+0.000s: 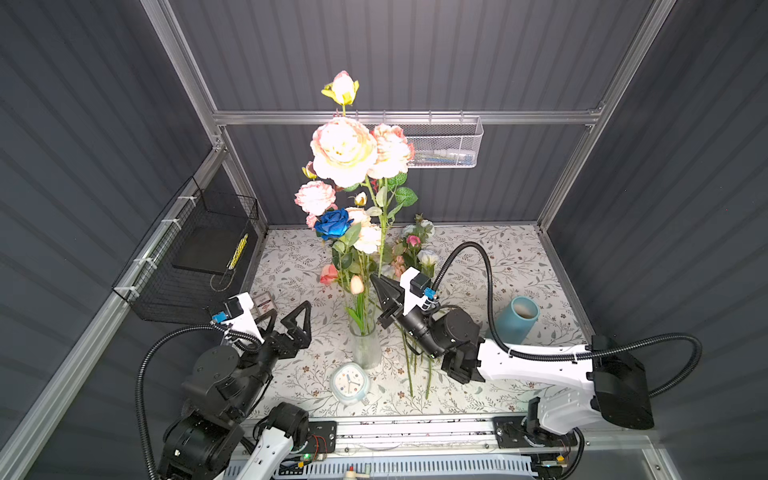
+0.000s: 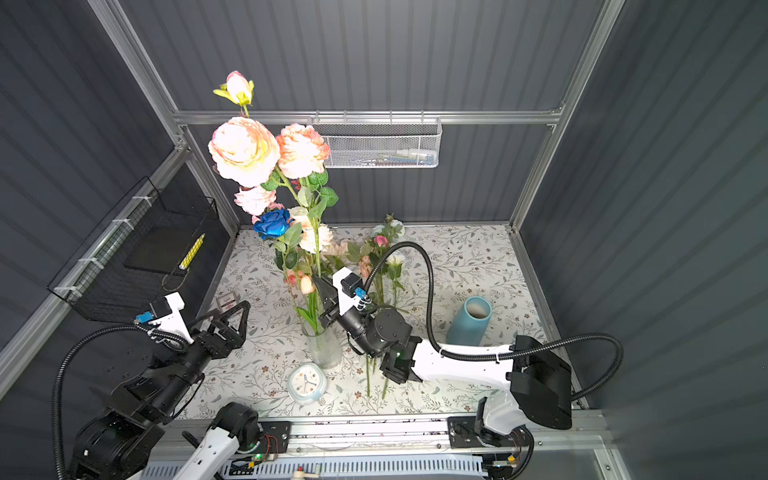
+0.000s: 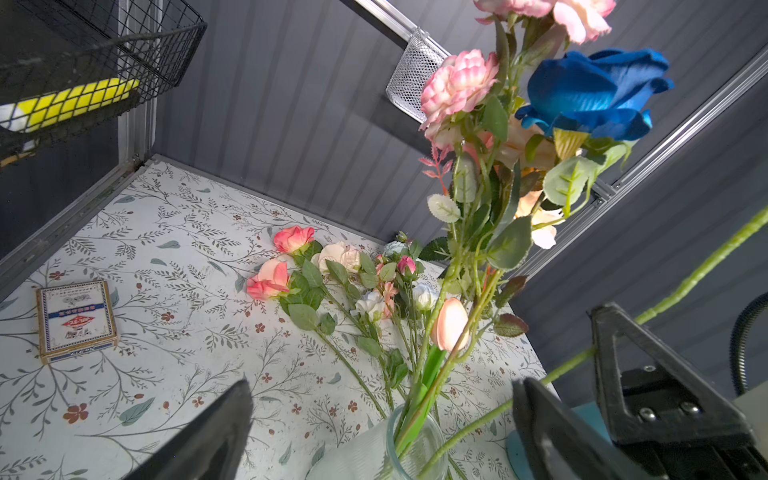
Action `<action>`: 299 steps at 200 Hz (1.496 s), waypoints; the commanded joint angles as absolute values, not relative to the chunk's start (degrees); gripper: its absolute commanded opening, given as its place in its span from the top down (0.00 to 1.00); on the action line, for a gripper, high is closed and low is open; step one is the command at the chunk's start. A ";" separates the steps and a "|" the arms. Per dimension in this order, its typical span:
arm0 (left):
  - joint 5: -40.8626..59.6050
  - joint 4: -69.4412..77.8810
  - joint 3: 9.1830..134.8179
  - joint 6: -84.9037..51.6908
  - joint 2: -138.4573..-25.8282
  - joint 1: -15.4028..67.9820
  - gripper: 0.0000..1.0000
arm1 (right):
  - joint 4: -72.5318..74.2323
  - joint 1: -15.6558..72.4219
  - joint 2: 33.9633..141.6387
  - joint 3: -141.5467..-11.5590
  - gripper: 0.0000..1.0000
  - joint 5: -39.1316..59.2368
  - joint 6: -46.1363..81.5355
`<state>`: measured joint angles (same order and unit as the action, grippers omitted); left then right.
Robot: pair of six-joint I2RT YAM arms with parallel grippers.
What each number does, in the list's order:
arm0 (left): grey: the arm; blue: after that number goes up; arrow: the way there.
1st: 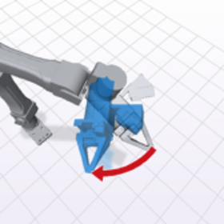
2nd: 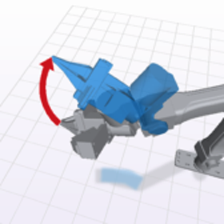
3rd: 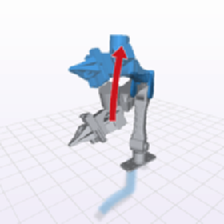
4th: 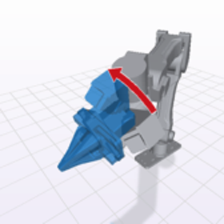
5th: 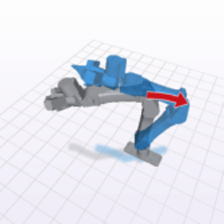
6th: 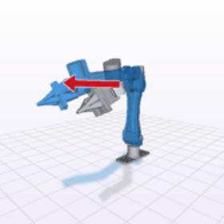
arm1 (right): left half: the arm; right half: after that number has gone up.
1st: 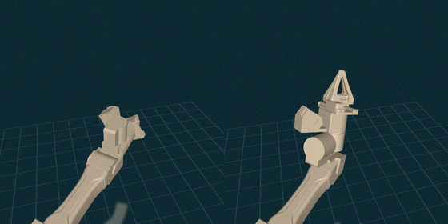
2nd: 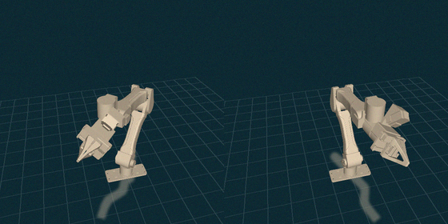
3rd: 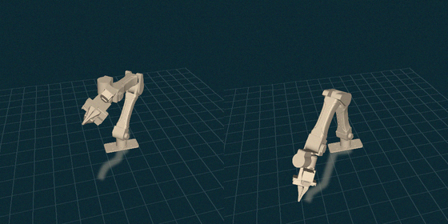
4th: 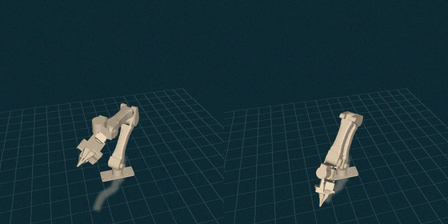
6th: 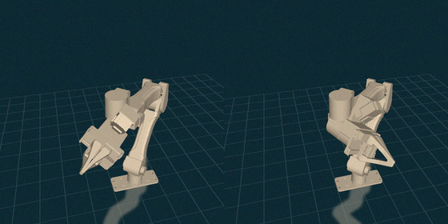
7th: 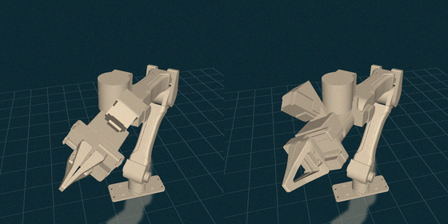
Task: Arrange the flowers into the vase
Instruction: 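Carry the pink rose over the glass vase and lower it in, then open the right gripper and move it back down to the bunch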
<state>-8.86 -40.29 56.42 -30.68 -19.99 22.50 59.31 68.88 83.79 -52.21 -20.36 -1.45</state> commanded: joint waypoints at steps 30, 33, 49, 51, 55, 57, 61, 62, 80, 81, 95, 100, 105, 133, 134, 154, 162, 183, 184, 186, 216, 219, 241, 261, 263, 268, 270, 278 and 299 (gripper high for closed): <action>-8.31 -39.92 57.62 -30.29 -20.86 22.41 0.00 | 50.20 68.63 84.98 -52.29 0.91 -20.95 4.53; -8.27 -39.83 57.65 -30.32 -20.84 22.41 0.00 | 49.46 68.58 85.07 -52.48 0.90 -20.78 4.76; -8.04 -39.73 57.68 -30.32 -21.05 22.41 0.00 | 44.43 68.63 85.17 -53.39 0.84 -20.72 6.24; -8.07 -39.73 57.66 -30.28 -21.08 22.41 0.00 | 44.04 68.64 85.14 -53.32 0.82 -20.71 6.35; -8.07 -39.73 57.66 -30.24 -21.11 22.41 0.00 | 43.53 68.61 85.10 -53.06 0.79 -20.74 6.76; -8.02 -39.68 57.66 -30.28 -21.12 22.41 0.00 | 43.34 68.59 85.02 -52.90 0.78 -20.70 6.96; -7.96 -39.69 57.71 -30.28 -21.17 22.40 0.00 | 43.03 68.68 84.85 -52.52 0.74 -20.82 7.36; -7.89 -39.66 57.68 -30.30 -21.18 22.41 0.00 | 42.96 68.66 84.83 -52.36 0.73 -20.82 7.50; -7.74 -39.44 57.61 -30.30 -21.18 22.41 0.00 | 42.39 68.69 83.26 -49.89 0.60 -20.90 9.07; -7.70 -39.41 57.59 -30.31 -21.18 22.41 0.00 | 42.42 68.67 83.16 -49.82 0.59 -20.82 9.15; -7.56 -39.20 57.56 -30.31 -21.33 22.41 0.00 | 41.66 68.72 81.45 -48.38 0.50 -20.36 9.77; -7.56 -39.13 57.63 -30.30 -21.34 22.41 0.00 | 41.29 68.79 80.59 -47.91 0.46 -20.30 10.04; -7.56 -39.03 57.59 -30.32 -21.42 22.41 0.00 | 41.14 68.86 79.80 -47.40 0.43 -20.09 10.19; -7.40 -38.53 57.78 -30.17 -21.76 22.41 0.00 | 39.41 68.99 75.54 -45.15 0.31 -20.44 11.46; -7.39 -38.51 57.81 -30.20 -21.73 22.41 0.00 | 39.30 68.99 75.43 -45.08 0.31 -20.37 11.48; -7.49 -37.94 57.74 -30.14 -21.91 22.41 0.00 | 38.21 68.97 72.38 -43.26 0.29 -20.90 12.66; -7.45 -37.72 57.66 -30.15 -21.96 22.41 0.00 | 37.85 68.99 70.94 -42.24 0.29 -21.60 13.05; -7.52 -37.28 57.66 -30.07 -21.97 22.37 0.00 | 34.96 68.59 67.62 -39.84 0.27 -26.21 13.42; -7.54 -37.27 57.70 -30.02 -21.93 22.39 0.00 | 34.84 68.53 67.47 -39.74 0.27 -26.47 13.52; -7.53 -37.33 57.67 -29.98 -21.87 22.41 0.00 | 34.48 68.33 67.21 -39.42 0.27 -26.70 13.75; -8.02 -37.18 56.97 -29.70 -21.27 22.41 0.00 | 25.67 61.96 64.51 -37.30 0.27 -24.82 22.67; -8.15 -37.20 56.94 -29.64 -21.15 22.41 0.00 | 24.19 61.02 64.67 -37.54 0.27 -24.23 23.74; -8.35 -37.35 56.35 -29.62 -20.68 22.41 0.00 | 10.42 53.49 69.05 -43.01 0.29 -18.50 30.28; -8.43 -37.83 56.25 -29.57 -20.38 22.39 0.00 | -1.06 48.30 76.55 -49.88 0.34 -14.15 33.73; -8.46 -37.94 56.29 -29.58 -20.32 22.41 0.00 | -1.91 47.91 77.37 -50.39 0.35 -13.73 34.03; -8.50 -38.09 56.33 -29.56 -20.27 22.36 0.00 | -3.44 46.98 79.29 -51.67 0.36 -12.65 34.33; -8.56 -38.18 56.27 -29.56 -20.18 22.40 0.00 | -3.92 46.64 80.20 -52.18 0.37 -12.04 34.40; -8.68 -38.40 56.25 -29.47 -19.93 22.41 0.00 | -6.11 45.41 83.28 -54.04 0.39 -10.58 34.86; -8.87 -38.93 56.08 -29.60 -19.33 22.41 0.00 | -7.66 43.26 89.82 -57.01 0.45 -8.10 35.43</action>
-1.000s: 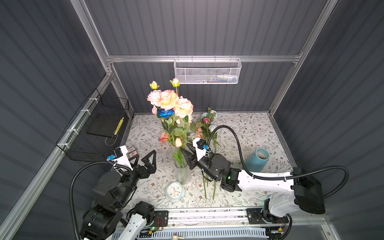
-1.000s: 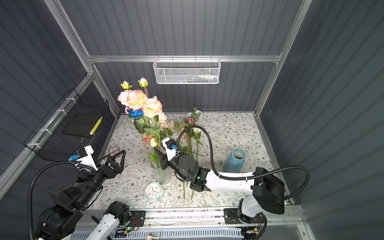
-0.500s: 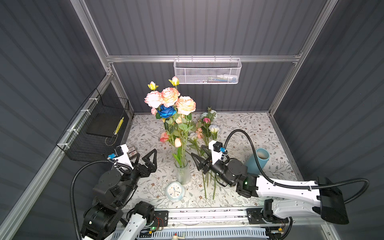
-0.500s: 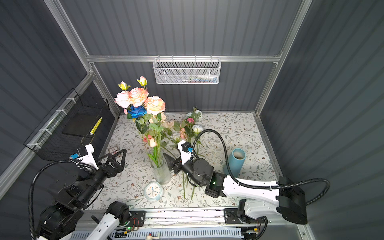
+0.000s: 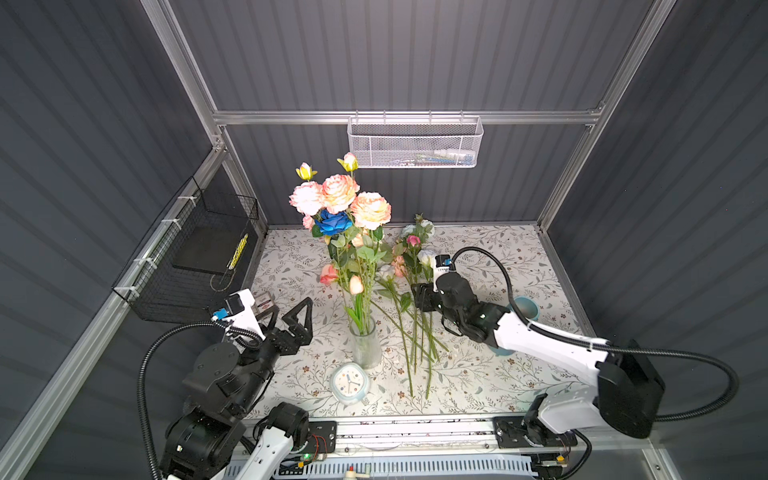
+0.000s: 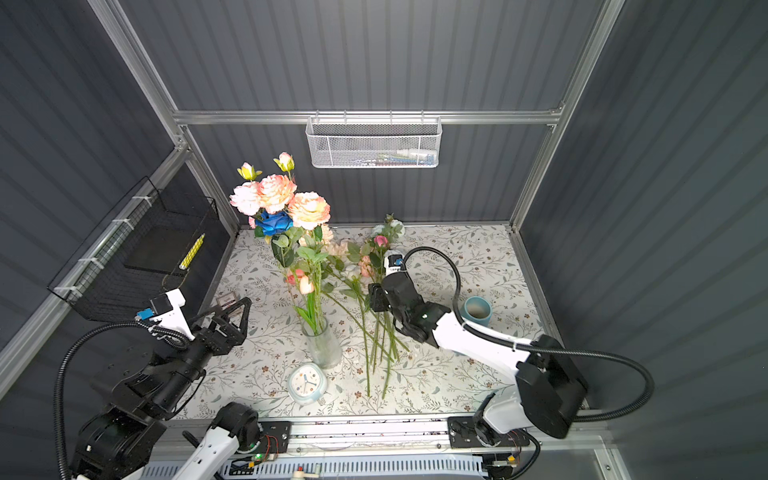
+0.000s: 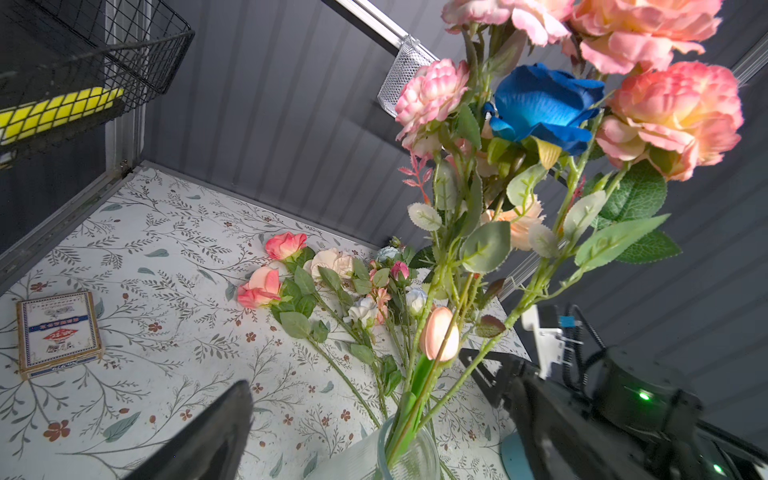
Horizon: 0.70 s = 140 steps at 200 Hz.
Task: Arrange the flowers into the vase
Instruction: 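Open the right gripper and move it back down to the bunch, then close the right gripper on a white rose stem in the bunch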
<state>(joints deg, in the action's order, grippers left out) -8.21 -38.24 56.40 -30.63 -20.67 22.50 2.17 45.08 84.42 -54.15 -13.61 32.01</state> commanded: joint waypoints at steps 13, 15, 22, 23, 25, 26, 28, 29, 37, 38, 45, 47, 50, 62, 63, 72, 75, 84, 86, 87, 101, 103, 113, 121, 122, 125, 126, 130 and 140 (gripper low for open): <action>-8.94 -39.28 56.11 -29.60 -19.10 22.41 0.00 | -7.43 42.43 93.11 -58.55 0.48 -7.07 35.19; -8.92 -39.40 56.15 -29.61 -19.12 22.41 0.00 | -7.46 42.31 93.63 -58.80 0.48 -6.97 35.10; -8.95 -39.58 56.24 -29.54 -19.11 22.41 0.00 | -8.06 42.09 95.33 -59.95 0.49 -6.54 34.92; -8.96 -39.61 56.25 -29.58 -19.05 22.41 0.00 | -8.16 42.05 95.66 -60.12 0.49 -6.57 34.91; -8.94 -39.70 56.23 -29.61 -19.02 22.41 0.00 | -8.41 42.02 96.12 -60.51 0.49 -6.59 34.85; -8.95 -39.67 56.24 -29.61 -19.09 22.41 0.00 | -8.47 41.97 96.49 -60.67 0.49 -6.54 34.83; -8.96 -39.69 56.31 -29.62 -19.14 22.41 0.00 | -8.62 41.98 96.92 -61.00 0.49 -6.56 34.79; -8.96 -39.71 56.28 -29.62 -19.15 22.41 0.00 | -8.66 41.95 97.11 -61.13 0.49 -6.57 34.75; -8.90 -39.88 56.27 -29.53 -19.03 22.41 0.00 | -9.44 41.88 98.82 -62.09 0.50 -7.91 34.95; -8.93 -39.89 56.26 -29.57 -19.01 22.41 0.00 | -9.56 41.90 99.07 -62.20 0.50 -8.13 35.05; -9.03 -39.98 56.31 -29.58 -19.07 22.41 0.00 | -9.80 41.55 100.06 -62.32 0.52 -9.04 35.66; -8.98 -40.05 56.33 -29.54 -19.03 22.41 0.00 | -9.72 41.41 100.27 -62.25 0.52 -9.34 35.88; -9.03 -40.13 56.28 -29.60 -18.95 22.39 0.00 | -9.48 41.28 100.55 -62.09 0.53 -9.66 36.14; -9.10 -40.24 56.25 -29.55 -18.80 22.41 0.00 | -8.39 40.14 101.03 -61.19 0.58 -11.74 37.27; -9.12 -40.25 56.25 -29.58 -18.76 22.41 0.00 | -8.24 39.98 101.05 -61.09 0.58 -11.98 37.36; -9.19 -40.28 56.25 -29.65 -18.56 22.41 0.00 | -7.14 39.09 101.08 -60.23 0.60 -12.92 37.88; -9.21 -40.33 56.26 -29.67 -18.54 22.41 0.00 | -6.79 38.75 101.09 -59.94 0.61 -13.24 37.95; -9.21 -40.34 56.25 -29.62 -18.39 22.37 0.00 | -6.09 37.97 101.31 -59.53 0.62 -14.22 38.12; -9.27 -40.34 56.25 -29.64 -18.33 22.40 0.00 | -6.00 37.86 101.40 -59.49 0.62 -14.30 38.18; -9.29 -40.34 56.25 -29.63 -18.35 22.41 0.00 | -5.99 37.74 101.45 -59.49 0.62 -14.36 38.16; -9.34 -40.43 56.18 -29.62 -18.26 22.41 0.00 | -6.01 36.58 102.70 -60.10 0.62 -14.09 37.84; -9.39 -40.43 56.23 -29.66 -18.21 22.41 0.00 | -6.09 36.41 103.02 -60.27 0.62 -13.98 37.78; -9.39 -40.52 56.26 -29.62 -18.37 22.41 0.00 | -7.30 35.73 104.68 -61.78 0.62 -13.89 37.49; -9.38 -40.52 56.25 -29.62 -18.45 22.41 0.00 | -7.99 35.28 106.20 -62.89 0.62 -13.73 37.19; -9.39 -40.52 56.21 -29.62 -18.45 22.41 0.00 | -8.08 35.22 106.45 -63.09 0.62 -13.68 37.14; -9.40 -40.52 56.26 -29.63 -18.41 22.41 0.00 | -8.42 35.05 107.04 -63.51 0.62 -13.60 37.14; -9.40 -40.47 56.25 -29.58 -18.43 22.41 0.00 | -8.51 35.02 107.22 -63.70 0.62 -13.57 37.11; -9.40 -40.51 56.23 -29.74 -18.44 22.41 0.00 | -8.82 34.70 107.93 -64.27 0.62 -13.47 37.08; -9.38 -40.47 56.25 -29.79 -18.45 22.41 0.00 | -9.12 34.30 109.60 -65.45 0.62 -13.04 36.92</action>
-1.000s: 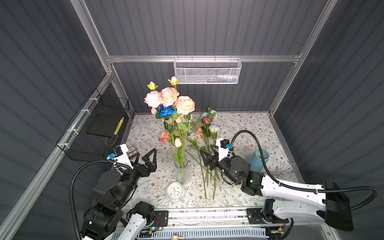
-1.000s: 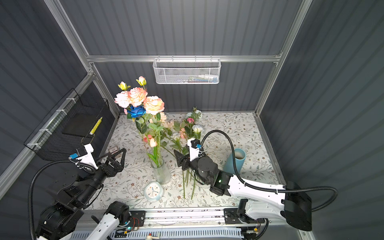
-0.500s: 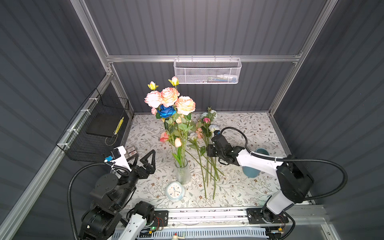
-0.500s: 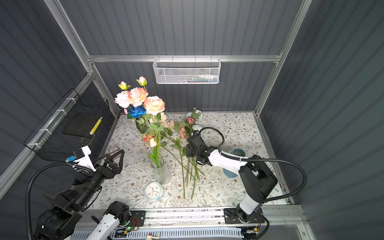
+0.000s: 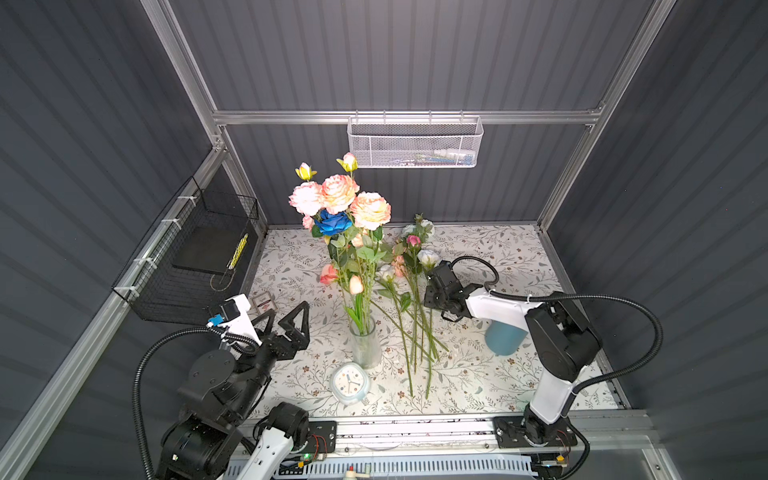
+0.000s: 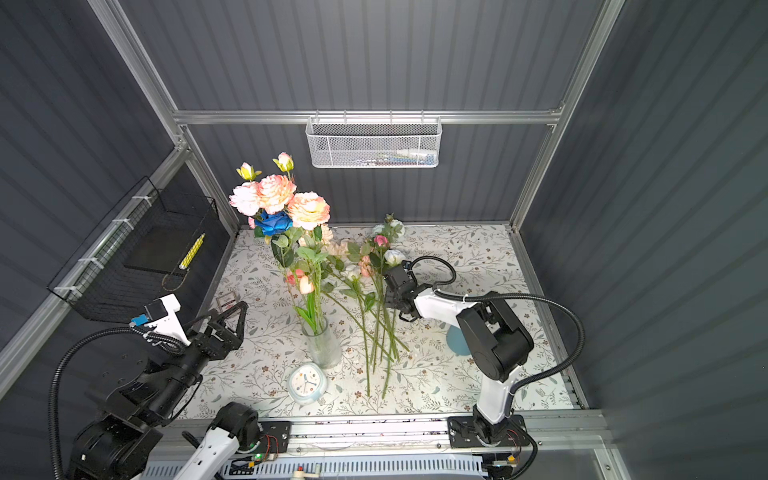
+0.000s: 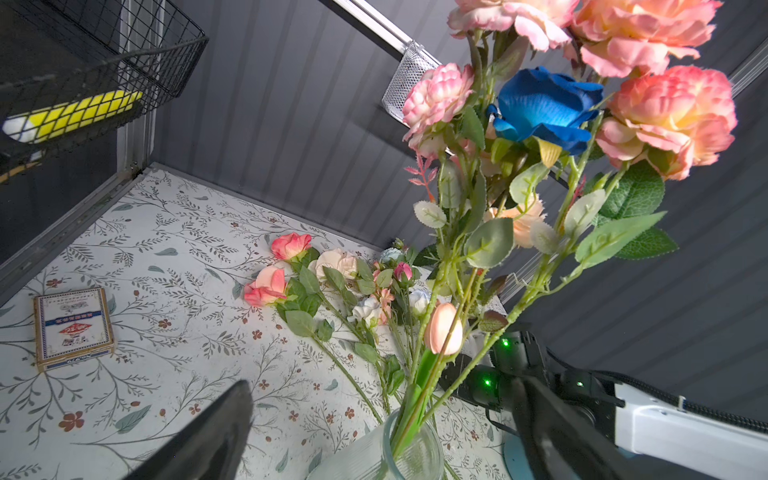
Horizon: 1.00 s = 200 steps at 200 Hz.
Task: Arrange the flowers into the vase
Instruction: 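Close the right gripper on a white rose stem in the bunch, then lift the white rose high out of the bunch with the right gripper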
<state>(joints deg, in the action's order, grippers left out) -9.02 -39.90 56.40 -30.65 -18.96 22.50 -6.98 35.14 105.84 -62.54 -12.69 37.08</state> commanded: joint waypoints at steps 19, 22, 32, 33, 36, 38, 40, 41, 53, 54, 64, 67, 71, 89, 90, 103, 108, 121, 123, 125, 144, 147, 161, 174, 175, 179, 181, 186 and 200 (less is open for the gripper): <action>-9.40 -40.59 56.25 -29.80 -18.42 22.41 0.00 | -9.72 33.70 111.95 -67.32 0.62 -12.62 36.57; -9.45 -40.60 56.27 -29.80 -18.45 22.41 0.00 | -9.89 33.65 112.11 -67.58 0.62 -12.56 36.44; -9.56 -40.69 56.26 -29.78 -18.44 22.41 0.00 | -10.23 33.57 112.89 -68.30 0.64 -12.58 36.10; -9.57 -40.69 56.30 -29.79 -18.45 22.41 0.00 | -10.26 33.53 112.92 -68.38 0.64 -12.58 36.11; -9.52 -40.69 56.28 -29.78 -18.46 22.41 0.00 | -10.39 33.45 113.07 -68.53 0.65 -12.64 36.09; -9.54 -40.69 56.32 -29.79 -18.46 22.41 0.00 | -10.40 33.48 113.17 -68.64 0.66 -12.69 36.05; -9.57 -40.69 56.33 -29.82 -18.46 22.41 0.00 | -10.51 33.48 113.24 -68.71 0.67 -12.75 35.93; -9.53 -40.69 56.29 -29.85 -18.46 22.41 0.00 | -10.48 33.49 113.26 -68.72 0.68 -12.79 35.89; -9.58 -40.78 56.39 -29.78 -18.52 22.41 0.00 | -10.22 33.35 113.29 -68.74 0.76 -12.72 35.45; -9.58 -40.78 56.36 -29.74 -18.49 22.41 0.00 | -10.16 33.33 113.29 -68.69 0.77 -12.73 35.39; -9.66 -40.78 56.34 -29.84 -18.57 22.40 0.00 | -9.93 33.24 113.02 -68.72 0.85 -12.88 34.85; -9.59 -40.78 56.34 -29.80 -18.58 22.41 0.00 | -9.87 33.30 112.89 -68.59 0.87 -12.99 34.62; -9.66 -40.78 56.39 -29.78 -18.55 22.41 0.00 | -9.54 33.28 112.59 -68.41 0.90 -13.17 34.35; -9.55 -40.69 56.40 -29.82 -18.70 22.41 0.00 | -6.33 33.31 109.77 -66.00 0.99 -13.46 32.84; -9.56 -40.69 56.37 -29.85 -18.71 22.37 0.00 | -6.06 33.27 109.60 -65.78 0.99 -13.45 32.72; -9.49 -40.53 56.37 -29.80 -18.81 22.41 0.00 | -3.04 33.38 106.44 -63.27 1.00 -13.55 31.49; -9.37 -40.44 56.39 -29.84 -18.85 22.41 0.00 | -2.02 33.38 105.10 -62.29 1.00 -13.70 31.12; -9.18 -40.28 56.48 -29.81 -19.03 22.41 0.00 | -0.27 33.49 101.57 -60.11 1.00 -14.48 30.28; -9.20 -40.26 56.51 -29.80 -19.06 22.41 0.00 | -0.09 33.55 100.93 -59.76 1.00 -14.61 30.14; -9.11 -40.21 56.58 -29.80 -19.00 22.41 0.00 | 0.02 33.57 100.25 -59.41 1.00 -14.68 29.97; -8.70 -40.00 57.18 -29.72 -19.54 22.41 0.00 | 1.69 34.22 94.12 -56.07 1.00 -16.28 29.14; -8.70 -39.99 57.29 -29.73 -19.56 22.41 0.00 | 1.81 34.31 93.11 -55.59 1.00 -16.57 29.05; -8.07 -39.75 58.06 -29.62 -19.88 22.41 0.00 | 2.50 35.15 88.13 -53.21 1.00 -17.51 28.52; -7.33 -39.51 59.06 -29.29 -20.43 22.41 0.00 | 2.87 36.19 83.13 -51.05 1.00 -17.88 27.80; -7.23 -39.49 59.15 -29.24 -20.50 22.41 0.00 | 2.97 36.29 82.65 -50.92 1.00 -17.91 27.75; -6.85 -39.39 59.44 -29.08 -20.72 22.41 0.00 | 3.23 36.70 81.07 -50.19 1.00 -18.02 27.50; -6.61 -39.33 59.64 -28.98 -20.78 22.41 0.00 | 3.38 36.95 80.27 -49.88 1.00 -18.06 27.38; -5.93 -39.15 60.03 -28.74 -21.08 22.41 0.00 | 3.58 37.48 78.39 -49.22 1.00 -17.99 26.95; -4.63 -38.94 60.93 -28.25 -21.86 22.41 0.00 | 3.45 39.29 73.07 -48.05 1.00 -17.95 25.71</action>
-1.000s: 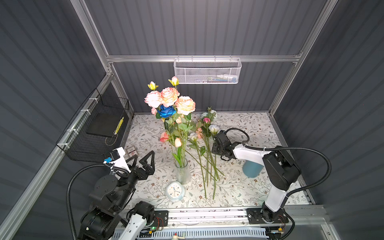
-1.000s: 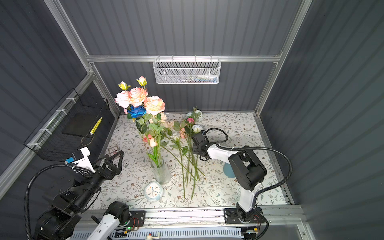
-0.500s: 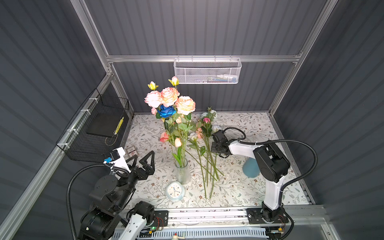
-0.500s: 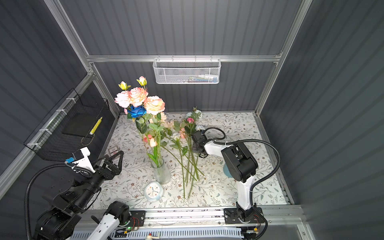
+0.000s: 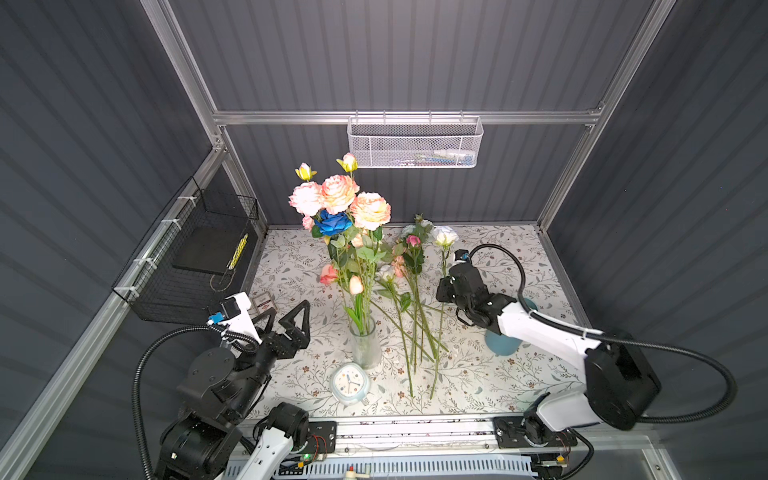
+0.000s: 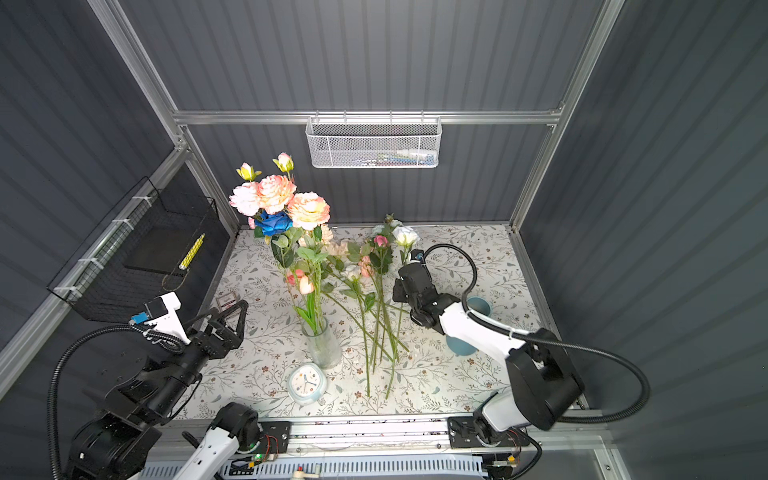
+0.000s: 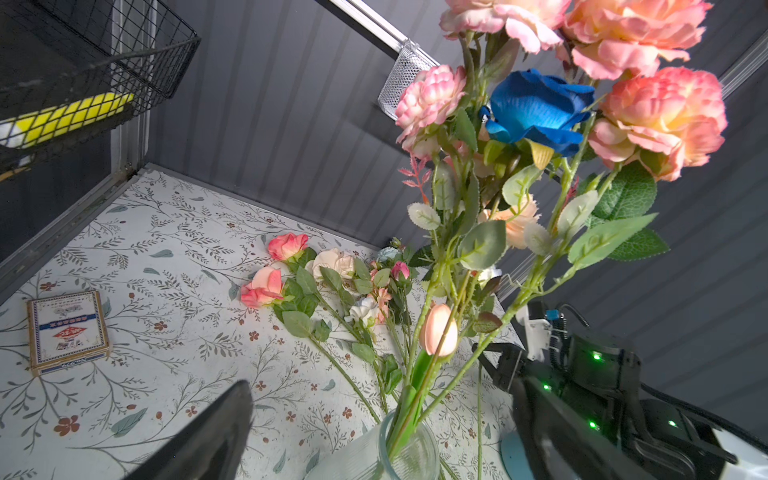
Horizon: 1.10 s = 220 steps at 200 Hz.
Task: Arrange the flowers into the vase
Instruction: 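Lift the white rose high out of the bunch with the right gripper, then carry the white rose over the vase and lower it in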
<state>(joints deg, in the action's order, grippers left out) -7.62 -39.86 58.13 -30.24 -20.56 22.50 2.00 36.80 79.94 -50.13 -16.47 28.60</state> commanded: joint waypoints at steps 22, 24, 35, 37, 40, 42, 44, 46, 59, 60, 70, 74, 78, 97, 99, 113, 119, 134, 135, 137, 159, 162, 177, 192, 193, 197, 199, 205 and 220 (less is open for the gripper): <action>-3.70 -38.51 61.51 -27.96 -22.67 22.41 0.00 | 3.52 43.94 65.65 -47.80 1.00 -19.16 22.00; -3.63 -38.50 61.52 -27.95 -22.67 22.41 0.00 | 3.60 44.41 65.04 -47.85 1.00 -19.27 21.69; -3.69 -38.33 61.28 -28.16 -22.74 22.41 0.00 | 4.53 47.33 61.14 -48.22 1.00 -20.15 19.24; -3.71 -38.32 61.27 -28.20 -22.69 22.37 0.00 | 4.69 47.85 60.55 -48.35 1.00 -20.26 18.83; -3.74 -38.24 61.18 -28.21 -22.68 22.41 0.00 | 4.97 48.57 59.79 -48.54 1.00 -20.30 18.27; -3.77 -38.24 61.13 -28.26 -22.68 22.41 0.00 | 5.24 49.15 59.29 -48.70 1.00 -20.37 17.99; -3.78 -38.19 61.05 -28.27 -22.70 22.41 0.00 | 5.53 49.55 58.86 -48.87 1.00 -20.34 17.64; -3.84 -38.16 60.97 -28.27 -22.68 22.41 0.00 | 5.78 50.09 58.42 -48.98 1.00 -20.33 17.31; -4.04 -37.97 60.62 -28.49 -22.72 22.41 0.00 | 8.24 53.05 56.13 -50.10 1.00 -20.21 15.24; -4.09 -37.97 60.59 -28.53 -22.74 22.41 0.00 | 8.47 53.29 55.97 -50.19 1.00 -20.17 15.09; -4.23 -37.88 60.47 -28.56 -22.68 22.41 0.00 | 11.45 55.88 55.01 -51.06 1.00 -20.35 13.19; -4.29 -37.88 60.47 -28.56 -22.78 22.41 0.00 | 12.81 56.96 54.83 -51.50 1.00 -20.22 12.33; -4.31 -37.83 60.48 -28.61 -22.81 22.41 0.00 | 14.82 58.06 54.76 -51.81 1.00 -20.26 11.36; -4.61 -37.86 60.56 -28.65 -23.18 22.41 0.00 | 23.30 63.54 55.61 -54.28 1.00 -20.11 5.64; -4.69 -37.81 60.69 -28.65 -23.26 22.41 0.00 | 24.50 64.09 55.87 -54.59 1.00 -20.06 4.90; -4.83 -37.81 60.82 -28.70 -23.46 22.41 0.00 | 32.31 67.89 57.97 -56.49 1.00 -19.69 -0.29; -4.90 -37.84 60.77 -28.65 -23.58 22.41 0.00 | 35.95 69.15 59.13 -57.20 1.00 -19.06 -2.48; -4.84 -37.79 60.81 -28.91 -23.77 22.41 0.00 | 44.24 71.33 62.47 -59.24 1.00 -17.90 -6.89; -4.84 -37.79 60.81 -28.91 -23.80 22.41 0.00 | 44.80 71.44 62.70 -59.37 1.00 -17.78 -7.27; -4.83 -37.79 60.77 -28.92 -23.81 22.37 0.00 | 45.76 71.58 63.22 -59.62 1.00 -17.45 -7.75; -4.57 -37.71 60.82 -29.05 -24.12 22.41 0.00 | 56.49 73.18 69.62 -62.79 1.00 -15.16 -13.13; -4.48 -37.71 60.86 -29.01 -24.12 22.41 0.00 | 57.59 73.35 70.34 -63.35 1.00 -14.86 -13.70; -4.39 -37.76 61.09 -29.05 -24.38 22.41 0.00 | 60.86 73.74 74.02 -66.31 1.00 -13.79 -16.06; -4.22 -37.87 61.40 -28.96 -24.63 22.41 0.00 | 61.40 73.74 77.23 -69.49 1.00 -13.36 -17.64; -4.18 -37.88 61.42 -28.94 -24.62 22.41 0.00 | 61.46 73.74 77.42 -69.64 1.00 -13.36 -17.74; -4.20 -37.92 61.51 -28.96 -24.66 22.41 0.00 | 61.56 73.76 78.14 -70.24 1.00 -13.34 -18.20; -4.17 -37.96 61.52 -28.93 -24.69 22.41 0.00 | 61.58 73.75 78.53 -70.56 1.00 -13.35 -18.44; -4.13 -38.05 61.55 -28.91 -24.66 22.37 0.00 | 61.68 73.74 79.50 -71.28 1.00 -13.51 -19.26; -4.13 -38.40 61.62 -28.66 -24.53 22.43 0.00 | 62.59 73.74 81.43 -72.02 1.00 -14.03 -20.87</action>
